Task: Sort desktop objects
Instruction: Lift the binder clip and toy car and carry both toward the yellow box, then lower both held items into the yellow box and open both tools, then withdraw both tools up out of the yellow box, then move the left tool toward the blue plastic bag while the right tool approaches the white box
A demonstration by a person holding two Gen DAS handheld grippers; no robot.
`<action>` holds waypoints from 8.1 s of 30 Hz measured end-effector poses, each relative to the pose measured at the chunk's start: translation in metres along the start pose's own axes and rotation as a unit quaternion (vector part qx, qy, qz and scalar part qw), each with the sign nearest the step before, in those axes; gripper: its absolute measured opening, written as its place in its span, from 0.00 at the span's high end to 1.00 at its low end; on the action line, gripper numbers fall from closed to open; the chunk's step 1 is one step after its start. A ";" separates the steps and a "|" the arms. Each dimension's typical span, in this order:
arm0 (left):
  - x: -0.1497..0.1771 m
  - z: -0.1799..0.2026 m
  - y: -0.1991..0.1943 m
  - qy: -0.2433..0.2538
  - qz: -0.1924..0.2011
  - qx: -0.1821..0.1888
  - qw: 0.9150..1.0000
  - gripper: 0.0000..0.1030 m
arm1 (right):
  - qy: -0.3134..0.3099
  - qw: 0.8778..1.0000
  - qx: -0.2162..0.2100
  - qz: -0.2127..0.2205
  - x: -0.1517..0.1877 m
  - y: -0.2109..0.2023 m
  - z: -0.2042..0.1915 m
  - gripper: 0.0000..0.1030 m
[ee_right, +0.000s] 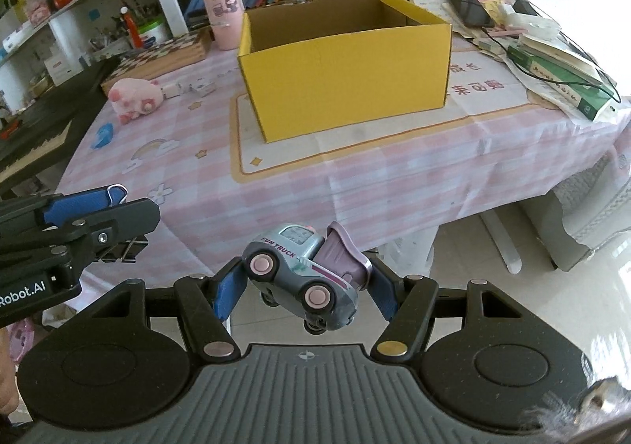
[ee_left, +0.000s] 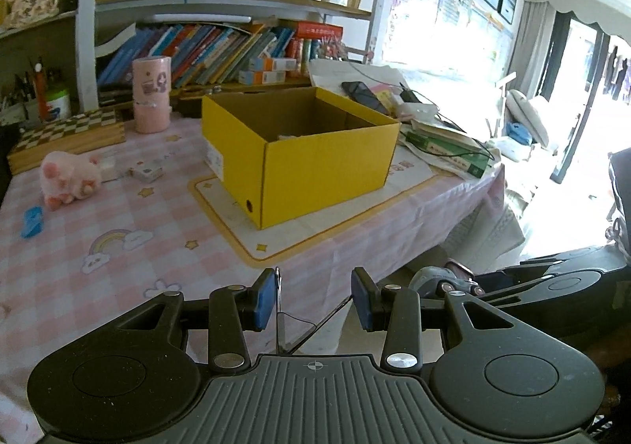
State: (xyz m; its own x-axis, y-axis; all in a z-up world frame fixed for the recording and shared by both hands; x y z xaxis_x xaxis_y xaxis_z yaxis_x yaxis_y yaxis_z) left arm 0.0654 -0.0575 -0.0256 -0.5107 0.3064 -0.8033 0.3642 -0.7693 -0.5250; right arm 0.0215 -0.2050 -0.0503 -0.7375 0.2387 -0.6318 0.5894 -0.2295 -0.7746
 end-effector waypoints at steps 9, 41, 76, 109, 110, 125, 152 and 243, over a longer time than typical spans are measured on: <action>-0.016 0.000 0.029 0.000 -0.008 0.007 1.000 0.62 | 0.005 1.000 0.006 -0.008 -0.017 0.018 0.019 0.38; -0.141 0.001 0.113 0.010 0.094 -0.045 0.995 0.62 | -0.016 0.994 -0.040 0.101 -0.185 0.068 0.095 0.38; -0.141 -0.070 0.229 0.002 -0.037 -0.150 0.988 0.62 | -0.206 0.972 -0.091 0.068 -0.277 0.202 0.029 0.38; -0.157 -0.042 0.153 -0.003 0.088 -0.195 0.977 0.15 | -0.178 0.972 -0.094 0.122 -0.285 0.157 0.053 0.25; -0.157 -0.041 0.148 -0.005 0.094 -0.197 0.976 0.15 | -0.171 0.973 -0.092 0.128 -0.283 0.151 0.056 0.25; -0.119 -0.032 0.095 -0.017 0.112 -0.214 0.970 0.13 | -0.076 0.986 -0.036 0.146 -0.227 0.098 0.094 0.25; -0.025 -0.035 0.013 -0.028 0.043 -0.217 0.975 0.13 | -0.061 0.994 -0.005 0.087 -0.081 0.043 0.014 0.28; -0.009 -0.182 -0.048 -0.151 0.046 -0.329 0.931 0.08 | -0.210 0.968 -0.118 0.070 -0.117 0.092 -0.177 0.37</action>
State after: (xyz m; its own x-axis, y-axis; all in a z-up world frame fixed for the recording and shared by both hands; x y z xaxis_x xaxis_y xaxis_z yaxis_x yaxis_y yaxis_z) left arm 0.1942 0.0792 -0.0444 -0.6134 0.0077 -0.7897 0.7649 -0.2431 -0.5965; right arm 0.2207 -0.0868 -0.0529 -0.6844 -0.1958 -0.7023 0.7158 0.0023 -0.6983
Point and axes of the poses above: each gripper's, at about its wrist camera, not at the fingertips, and y roughly the way its jaws point, z to its right, x to its underside, the point moved 5 cm from there along y, roughly the way its jaws point, and after that the axes turned 15 degrees about x, right-handed, at the moved point
